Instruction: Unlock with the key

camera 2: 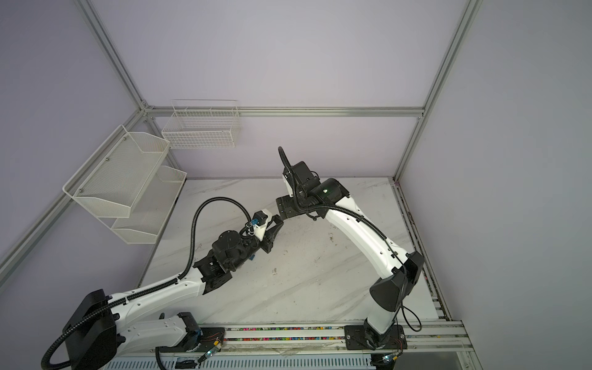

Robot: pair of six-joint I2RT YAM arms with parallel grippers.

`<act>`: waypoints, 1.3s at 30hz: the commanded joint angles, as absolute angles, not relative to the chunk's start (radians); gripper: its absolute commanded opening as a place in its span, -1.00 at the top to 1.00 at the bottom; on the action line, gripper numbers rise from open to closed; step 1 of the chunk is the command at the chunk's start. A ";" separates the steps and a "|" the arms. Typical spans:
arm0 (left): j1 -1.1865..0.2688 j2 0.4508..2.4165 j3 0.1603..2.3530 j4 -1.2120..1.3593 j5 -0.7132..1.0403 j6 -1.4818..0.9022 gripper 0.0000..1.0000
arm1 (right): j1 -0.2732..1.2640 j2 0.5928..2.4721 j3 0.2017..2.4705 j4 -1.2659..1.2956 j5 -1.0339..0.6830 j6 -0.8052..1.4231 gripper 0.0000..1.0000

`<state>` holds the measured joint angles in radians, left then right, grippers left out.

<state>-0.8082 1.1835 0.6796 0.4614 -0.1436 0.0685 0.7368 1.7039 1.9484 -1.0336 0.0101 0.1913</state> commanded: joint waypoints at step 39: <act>-0.833 1.521 1.165 -0.122 -0.251 -0.619 1.00 | 0.662 1.264 1.640 -0.652 0.247 0.317 -0.95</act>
<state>-0.8265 1.4704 0.9966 0.0467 -0.2504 -0.4202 0.6670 1.2884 1.6760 -0.7830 0.2161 0.2813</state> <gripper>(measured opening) 0.295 0.974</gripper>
